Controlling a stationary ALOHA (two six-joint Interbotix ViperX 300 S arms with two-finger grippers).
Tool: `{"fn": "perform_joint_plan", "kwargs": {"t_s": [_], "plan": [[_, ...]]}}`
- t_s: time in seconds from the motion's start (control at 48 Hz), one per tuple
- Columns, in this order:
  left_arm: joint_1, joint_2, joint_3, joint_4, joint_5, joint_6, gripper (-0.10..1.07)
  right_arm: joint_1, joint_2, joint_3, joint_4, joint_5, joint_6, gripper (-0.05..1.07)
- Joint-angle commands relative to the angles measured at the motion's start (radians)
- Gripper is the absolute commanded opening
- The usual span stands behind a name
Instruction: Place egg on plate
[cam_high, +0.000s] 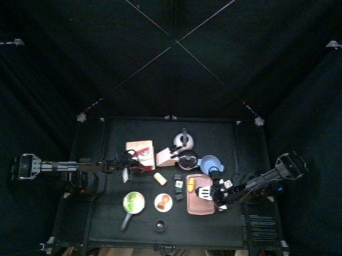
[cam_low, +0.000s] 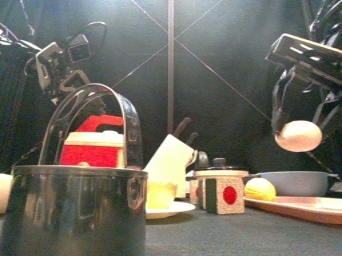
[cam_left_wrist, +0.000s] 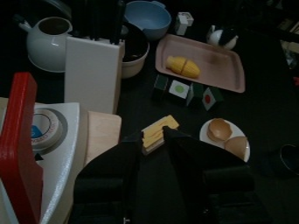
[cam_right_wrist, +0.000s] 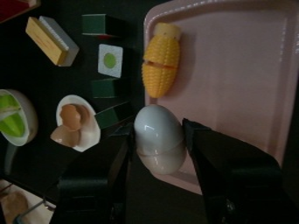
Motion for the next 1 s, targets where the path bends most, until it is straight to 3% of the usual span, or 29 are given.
{"fn": "perform_joint_plan", "kwargs": {"t_s": [0.0,0.271,0.583,0.979], "plan": [[-0.002,-0.002,-0.012,-0.003,-0.008,-0.002,0.70,0.000,0.035,-0.055,0.021,-0.008,0.000,0.68],[-0.002,-0.002,-0.011,-0.005,-0.008,-0.002,0.70,0.003,0.130,-0.072,0.095,-0.067,0.006,0.71],[-0.002,-0.002,-0.009,-0.005,-0.008,-0.002,0.70,0.002,0.132,-0.075,0.103,-0.091,-0.014,0.96],[-0.002,-0.002,-0.009,-0.005,-0.009,-0.002,0.70,0.006,0.140,-0.100,0.117,-0.101,-0.017,0.96]]}}
